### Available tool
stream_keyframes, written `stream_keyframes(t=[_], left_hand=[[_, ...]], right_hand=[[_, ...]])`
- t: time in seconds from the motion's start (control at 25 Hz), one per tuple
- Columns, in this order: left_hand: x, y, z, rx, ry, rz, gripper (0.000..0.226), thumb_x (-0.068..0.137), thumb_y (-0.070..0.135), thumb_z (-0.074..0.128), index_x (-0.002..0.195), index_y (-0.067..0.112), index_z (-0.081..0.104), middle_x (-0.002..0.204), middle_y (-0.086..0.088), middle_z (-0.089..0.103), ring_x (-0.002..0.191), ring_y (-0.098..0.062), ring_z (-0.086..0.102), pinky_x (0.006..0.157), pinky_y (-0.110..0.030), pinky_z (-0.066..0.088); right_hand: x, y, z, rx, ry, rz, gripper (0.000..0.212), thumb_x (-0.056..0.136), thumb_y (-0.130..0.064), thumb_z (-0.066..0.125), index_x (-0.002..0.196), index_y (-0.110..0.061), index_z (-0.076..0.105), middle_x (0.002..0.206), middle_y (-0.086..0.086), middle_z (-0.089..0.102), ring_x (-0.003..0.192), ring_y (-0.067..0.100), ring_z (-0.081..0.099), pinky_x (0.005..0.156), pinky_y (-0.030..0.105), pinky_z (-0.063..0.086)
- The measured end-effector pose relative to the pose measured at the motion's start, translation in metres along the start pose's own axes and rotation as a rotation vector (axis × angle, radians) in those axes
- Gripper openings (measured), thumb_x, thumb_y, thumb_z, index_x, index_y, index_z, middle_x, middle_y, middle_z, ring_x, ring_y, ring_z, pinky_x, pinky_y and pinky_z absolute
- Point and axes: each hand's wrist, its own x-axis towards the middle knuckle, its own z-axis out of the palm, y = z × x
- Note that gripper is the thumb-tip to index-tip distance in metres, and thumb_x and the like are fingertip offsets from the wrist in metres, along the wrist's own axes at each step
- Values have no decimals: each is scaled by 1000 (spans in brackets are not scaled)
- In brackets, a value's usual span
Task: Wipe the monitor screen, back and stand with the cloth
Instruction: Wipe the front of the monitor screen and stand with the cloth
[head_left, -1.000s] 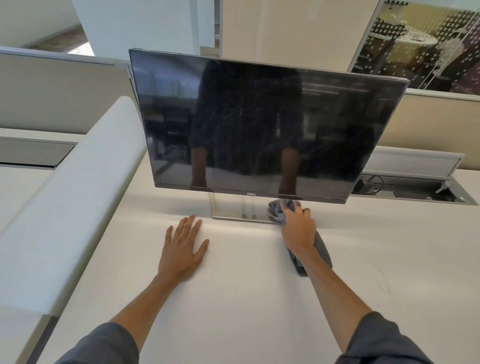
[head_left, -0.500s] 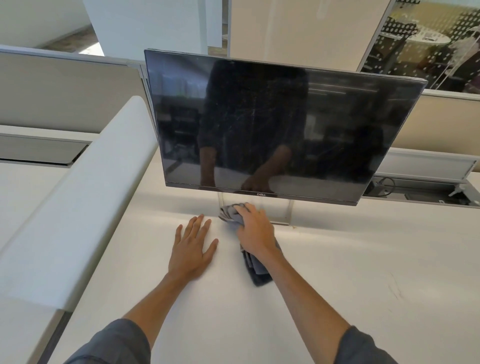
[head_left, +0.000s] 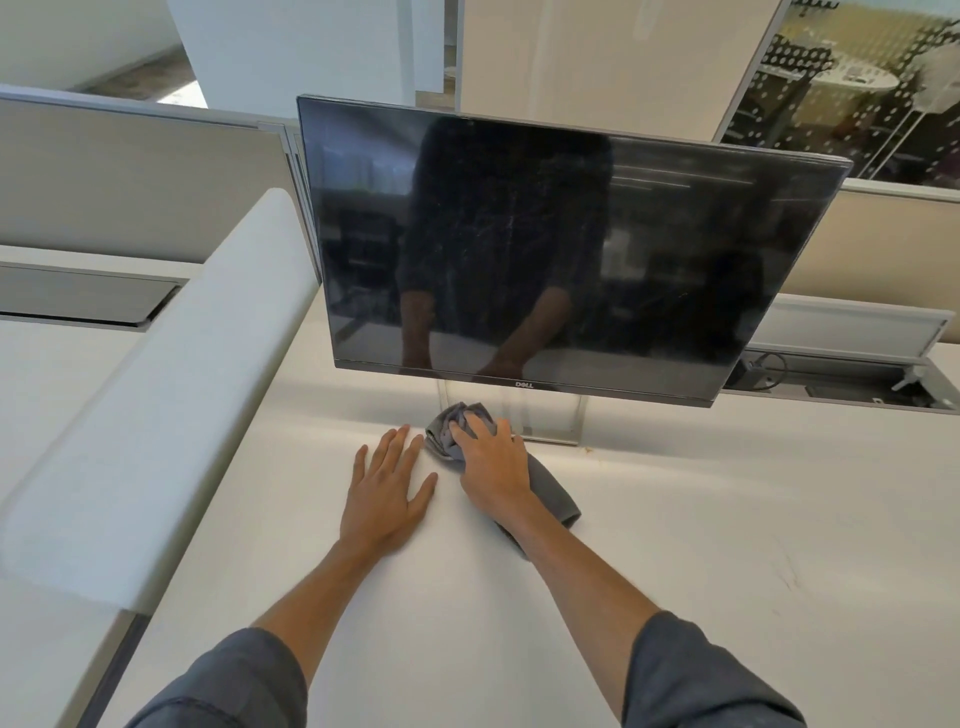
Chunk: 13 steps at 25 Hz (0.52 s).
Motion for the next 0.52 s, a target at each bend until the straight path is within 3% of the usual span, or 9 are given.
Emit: stream_keyframes(t=[0.2, 0.4, 0.52], left_hand=[[-2, 1, 0, 12, 5, 4, 68, 91, 57, 17, 147, 22, 34, 158, 1, 23, 147, -17, 16, 119, -43, 9], [-4, 10, -5, 105, 22, -7, 62, 93, 50, 24, 133, 12, 54, 144, -9, 48, 135, -26, 42, 111, -47, 28], [-6, 20, -4, 122, 42, -21, 61, 94, 47, 25, 127, 9, 58, 139, -12, 53, 131, -28, 47, 107, -49, 35]], right_hand=[[-26, 42, -5, -25, 4, 114, 58, 97, -25, 51, 149, -28, 26, 158, -1, 22, 137, 31, 25, 108, 42, 33], [-45, 89, -11, -43, -1, 219, 60, 97, -26, 52, 150, -28, 24, 159, -2, 20, 136, 30, 27, 106, 41, 35], [-53, 106, -15, -43, -22, 220, 60, 97, -26, 53, 150, -29, 25, 159, -2, 20, 133, 29, 30, 104, 40, 37]])
